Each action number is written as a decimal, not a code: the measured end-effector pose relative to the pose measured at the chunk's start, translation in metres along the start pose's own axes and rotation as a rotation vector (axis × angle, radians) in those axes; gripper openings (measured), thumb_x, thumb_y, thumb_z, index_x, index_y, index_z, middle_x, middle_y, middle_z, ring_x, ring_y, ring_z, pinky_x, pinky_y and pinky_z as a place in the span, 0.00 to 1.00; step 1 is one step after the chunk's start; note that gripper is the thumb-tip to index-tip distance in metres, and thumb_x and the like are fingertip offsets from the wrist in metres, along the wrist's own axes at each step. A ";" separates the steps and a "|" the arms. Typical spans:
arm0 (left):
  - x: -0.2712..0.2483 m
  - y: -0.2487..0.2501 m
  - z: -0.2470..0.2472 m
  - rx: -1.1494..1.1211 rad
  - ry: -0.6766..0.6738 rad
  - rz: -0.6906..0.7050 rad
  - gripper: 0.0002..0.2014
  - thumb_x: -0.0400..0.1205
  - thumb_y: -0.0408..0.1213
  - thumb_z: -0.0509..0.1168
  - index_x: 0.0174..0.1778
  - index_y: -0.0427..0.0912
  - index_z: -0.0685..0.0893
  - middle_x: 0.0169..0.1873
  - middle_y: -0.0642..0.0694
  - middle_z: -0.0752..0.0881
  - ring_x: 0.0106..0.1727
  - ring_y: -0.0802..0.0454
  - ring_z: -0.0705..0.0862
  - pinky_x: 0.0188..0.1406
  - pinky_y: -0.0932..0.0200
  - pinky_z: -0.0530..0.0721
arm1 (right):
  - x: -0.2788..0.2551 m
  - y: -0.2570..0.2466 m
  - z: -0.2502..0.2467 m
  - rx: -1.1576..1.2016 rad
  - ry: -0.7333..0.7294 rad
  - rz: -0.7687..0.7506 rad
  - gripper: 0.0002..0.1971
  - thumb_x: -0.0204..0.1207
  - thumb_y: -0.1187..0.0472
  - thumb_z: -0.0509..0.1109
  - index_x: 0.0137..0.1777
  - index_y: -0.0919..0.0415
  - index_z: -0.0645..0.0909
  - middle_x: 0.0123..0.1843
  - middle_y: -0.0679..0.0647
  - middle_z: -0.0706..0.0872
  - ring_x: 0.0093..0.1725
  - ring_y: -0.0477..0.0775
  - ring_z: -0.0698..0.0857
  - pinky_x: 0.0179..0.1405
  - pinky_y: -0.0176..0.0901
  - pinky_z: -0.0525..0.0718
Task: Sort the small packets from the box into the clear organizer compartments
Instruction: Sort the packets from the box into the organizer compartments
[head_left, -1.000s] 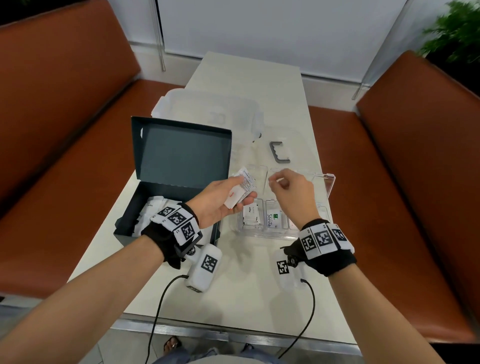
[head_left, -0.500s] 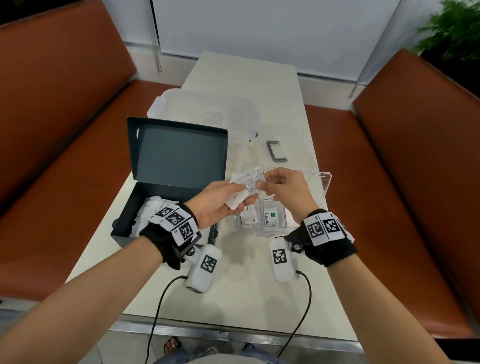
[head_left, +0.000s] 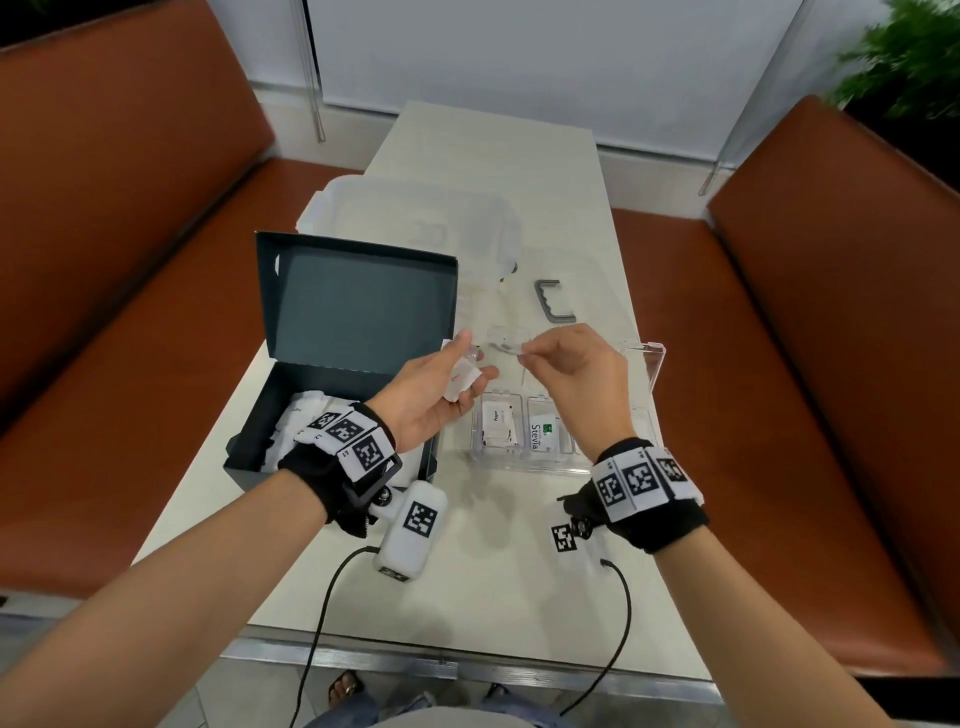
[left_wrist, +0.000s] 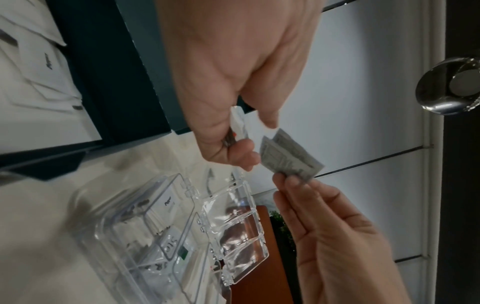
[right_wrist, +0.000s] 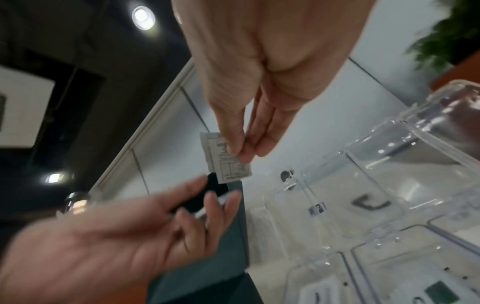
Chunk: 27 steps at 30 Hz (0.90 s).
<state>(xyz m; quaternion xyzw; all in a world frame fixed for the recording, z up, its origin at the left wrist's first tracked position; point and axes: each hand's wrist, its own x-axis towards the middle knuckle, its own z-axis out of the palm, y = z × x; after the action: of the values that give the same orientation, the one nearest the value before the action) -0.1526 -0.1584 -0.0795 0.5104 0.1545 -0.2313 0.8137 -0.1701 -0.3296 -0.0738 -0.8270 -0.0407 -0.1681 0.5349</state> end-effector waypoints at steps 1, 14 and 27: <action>0.000 0.001 0.002 -0.001 -0.009 0.004 0.21 0.83 0.51 0.65 0.61 0.36 0.83 0.50 0.40 0.89 0.32 0.57 0.83 0.25 0.70 0.79 | -0.004 0.000 0.003 -0.045 -0.011 -0.062 0.04 0.71 0.71 0.77 0.44 0.64 0.89 0.47 0.55 0.86 0.41 0.38 0.86 0.48 0.25 0.81; -0.004 0.001 -0.002 0.261 -0.070 0.236 0.10 0.79 0.28 0.71 0.56 0.37 0.84 0.54 0.36 0.88 0.50 0.45 0.80 0.29 0.66 0.74 | -0.003 -0.008 0.006 0.224 -0.143 0.336 0.08 0.79 0.66 0.69 0.55 0.59 0.86 0.46 0.60 0.91 0.45 0.55 0.89 0.42 0.43 0.89; 0.007 -0.004 -0.001 0.359 0.015 0.319 0.07 0.74 0.34 0.77 0.46 0.40 0.88 0.36 0.47 0.89 0.33 0.57 0.81 0.26 0.67 0.76 | -0.001 -0.005 -0.002 0.176 -0.227 0.388 0.04 0.75 0.60 0.75 0.49 0.55 0.88 0.37 0.49 0.90 0.31 0.40 0.85 0.33 0.30 0.82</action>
<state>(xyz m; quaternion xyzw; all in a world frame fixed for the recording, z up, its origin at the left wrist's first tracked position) -0.1489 -0.1605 -0.0863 0.6665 0.0347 -0.1198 0.7350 -0.1731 -0.3289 -0.0689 -0.7830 0.0446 0.0360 0.6194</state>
